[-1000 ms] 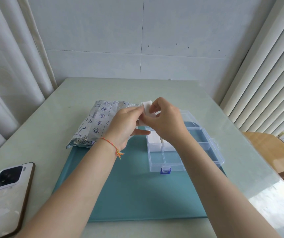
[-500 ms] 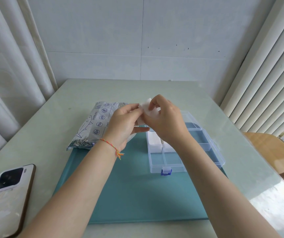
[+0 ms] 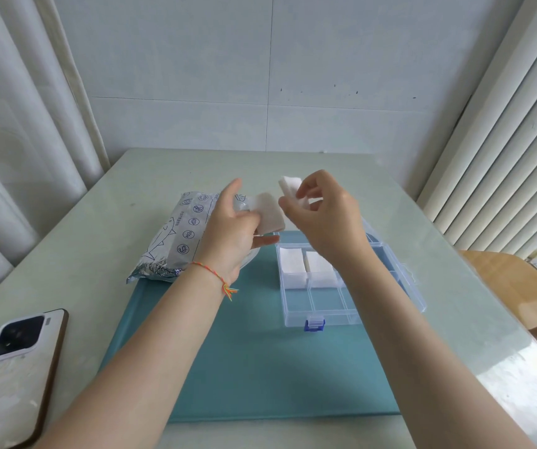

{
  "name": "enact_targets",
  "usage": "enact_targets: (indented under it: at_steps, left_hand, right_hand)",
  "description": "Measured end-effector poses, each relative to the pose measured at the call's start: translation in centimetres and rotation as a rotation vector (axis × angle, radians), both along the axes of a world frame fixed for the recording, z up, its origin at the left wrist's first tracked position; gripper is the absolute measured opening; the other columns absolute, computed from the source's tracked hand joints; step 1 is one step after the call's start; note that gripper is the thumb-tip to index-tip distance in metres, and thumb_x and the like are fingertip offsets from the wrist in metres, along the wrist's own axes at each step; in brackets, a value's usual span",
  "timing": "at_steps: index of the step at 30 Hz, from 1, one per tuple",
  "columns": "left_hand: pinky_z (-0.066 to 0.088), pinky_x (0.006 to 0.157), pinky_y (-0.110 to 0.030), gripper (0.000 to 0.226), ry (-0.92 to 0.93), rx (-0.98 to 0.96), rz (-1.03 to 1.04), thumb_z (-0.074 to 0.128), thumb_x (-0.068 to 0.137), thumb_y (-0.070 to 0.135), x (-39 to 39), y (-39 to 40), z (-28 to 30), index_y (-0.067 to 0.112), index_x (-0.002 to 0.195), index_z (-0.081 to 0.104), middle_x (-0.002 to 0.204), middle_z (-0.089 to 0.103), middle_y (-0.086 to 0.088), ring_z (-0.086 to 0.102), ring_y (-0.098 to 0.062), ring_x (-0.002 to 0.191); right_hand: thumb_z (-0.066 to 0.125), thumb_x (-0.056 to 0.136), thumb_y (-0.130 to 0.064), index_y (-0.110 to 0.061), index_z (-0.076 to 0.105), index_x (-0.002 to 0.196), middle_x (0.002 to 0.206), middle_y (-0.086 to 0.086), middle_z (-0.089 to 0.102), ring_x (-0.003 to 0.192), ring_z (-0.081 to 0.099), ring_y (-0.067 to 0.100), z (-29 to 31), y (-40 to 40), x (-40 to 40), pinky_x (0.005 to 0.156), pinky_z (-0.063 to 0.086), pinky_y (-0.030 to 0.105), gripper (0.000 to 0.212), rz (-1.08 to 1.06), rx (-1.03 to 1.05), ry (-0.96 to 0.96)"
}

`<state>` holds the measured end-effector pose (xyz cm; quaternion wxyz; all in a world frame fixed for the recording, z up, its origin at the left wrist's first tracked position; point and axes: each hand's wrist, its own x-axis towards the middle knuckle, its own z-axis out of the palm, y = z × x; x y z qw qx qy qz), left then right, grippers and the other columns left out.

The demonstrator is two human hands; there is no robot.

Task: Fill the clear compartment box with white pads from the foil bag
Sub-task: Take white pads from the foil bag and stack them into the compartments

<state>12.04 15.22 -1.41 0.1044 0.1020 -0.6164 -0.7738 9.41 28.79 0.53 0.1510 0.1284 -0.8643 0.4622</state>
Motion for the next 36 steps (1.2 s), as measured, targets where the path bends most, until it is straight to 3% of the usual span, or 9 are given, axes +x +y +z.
enact_targets:
  at_steps: [3, 7, 15, 20, 24, 28, 32, 34, 36]
  left_hand:
    - [0.058, 0.059, -0.031, 0.06, -0.048, 0.075, 0.044, 0.044, 0.091, -0.008, -0.2, 0.0, 0.1, 0.018, 0.144, 0.034, 0.118, 0.059, -0.013, 0.066, -0.023, 0.083]
    - [0.056, 0.056, -0.028, 0.043, -0.049, 0.201, -0.044, 0.043, 0.092, -0.01, -0.1, 0.2, 0.5, 0.003, 0.133, 0.045, 0.091, 0.069, -0.011, 0.068, -0.018, 0.069]
    - [0.058, 0.06, -0.03, 0.029, -0.034, 0.28, -0.122, 0.035, 0.093, -0.009, 0.2, 0.6, 0.6, -0.002, 0.109, 0.058, 0.086, 0.07, -0.014, 0.067, -0.018, 0.067]
    - [0.054, 0.055, -0.023, 0.023, -0.035, 0.37, -0.178, 0.043, 0.094, 0.002, 0.5, 0.4, 1.0, 0.0, 0.092, 0.066, 0.08, 0.07, -0.012, 0.066, -0.017, 0.066]
    - [0.055, 0.062, -0.028, 0.019, -0.045, 0.24, -0.272, 0.05, 0.094, 0.015, 0.6, -0.1, 1.1, 0.007, 0.101, 0.065, 0.087, 0.071, -0.009, 0.065, -0.019, 0.073]
    - [0.05, 0.067, -0.027, 0.008, -0.043, 0.039, -0.225, 0.063, 0.091, 0.025, 0.6, -0.3, 0.9, 0.019, 0.088, 0.059, 0.079, 0.07, 0.004, 0.065, -0.008, 0.072]
    - [0.05, 0.077, -0.031, 0.014, -0.034, 0.033, -0.196, 0.068, 0.088, 0.026, 0.5, -0.3, 0.7, 0.021, 0.08, 0.058, 0.082, 0.07, 0.001, 0.066, -0.009, 0.078]
    - [0.052, 0.08, -0.033, 0.014, -0.027, 0.064, -0.192, 0.067, 0.089, 0.025, 0.4, -0.4, 0.6, 0.018, 0.082, 0.057, 0.082, 0.07, -0.002, 0.065, -0.016, 0.082]
    - [0.054, 0.069, -0.028, 0.014, -0.024, 0.115, -0.198, 0.066, 0.089, 0.024, 0.3, -0.7, 0.7, 0.013, 0.087, 0.058, 0.08, 0.067, -0.005, 0.063, -0.02, 0.078]
  right_hand:
    - [0.069, 0.084, -0.036, -0.016, 0.053, 0.094, 0.094, 0.0, 0.063, 0.078, 0.058, 0.023, 0.2, -0.8, 0.8, 0.062, 0.043, 0.032, 0.027, 0.004, 0.153, 0.112]
    - [0.061, 0.09, -0.047, -0.015, 0.048, 0.096, 0.088, 0.001, 0.056, 0.069, 0.053, 0.027, -0.3, -1.9, 1.8, 0.055, 0.038, 0.033, 0.034, 0.02, 0.304, 0.189]
    - [0.062, 0.092, -0.032, -0.01, 0.046, 0.102, 0.094, 0.007, 0.056, 0.073, 0.052, 0.031, -0.4, -1.7, 1.6, 0.053, 0.033, 0.034, 0.029, 0.078, 0.341, 0.163]
    - [0.068, 0.086, -0.032, -0.009, 0.047, 0.1, 0.094, 0.006, 0.055, 0.074, 0.049, 0.028, -0.6, -1.6, 1.5, 0.055, 0.034, 0.033, 0.034, 0.12, 0.328, 0.115]
    - [0.067, 0.086, -0.028, -0.012, 0.049, 0.099, 0.101, 0.003, 0.061, 0.079, 0.057, 0.025, -0.6, -1.2, 0.9, 0.061, 0.045, 0.031, 0.027, 0.116, 0.218, 0.05]
    - [0.07, 0.084, -0.036, -0.016, 0.055, 0.097, 0.102, -0.007, 0.062, 0.085, 0.064, 0.016, 0.0, -0.6, 0.6, 0.07, 0.049, 0.027, 0.028, 0.137, 0.063, -0.068]
    - [0.072, 0.083, -0.04, -0.021, 0.055, 0.095, 0.104, -0.011, 0.062, 0.08, 0.068, 0.01, 0.5, -0.3, 0.7, 0.061, 0.049, 0.022, 0.027, 0.216, 0.037, -0.108]
    - [0.077, 0.078, -0.041, -0.023, 0.055, 0.097, 0.108, -0.01, 0.061, 0.088, 0.066, 0.008, 0.6, 0.0, 0.6, 0.066, 0.049, 0.02, 0.034, 0.301, 0.059, -0.125]
    - [0.082, 0.071, -0.043, -0.026, 0.053, 0.101, 0.114, -0.01, 0.057, 0.104, 0.057, 0.005, 0.7, 0.5, 0.5, 0.077, 0.045, 0.016, 0.046, 0.371, 0.135, -0.106]
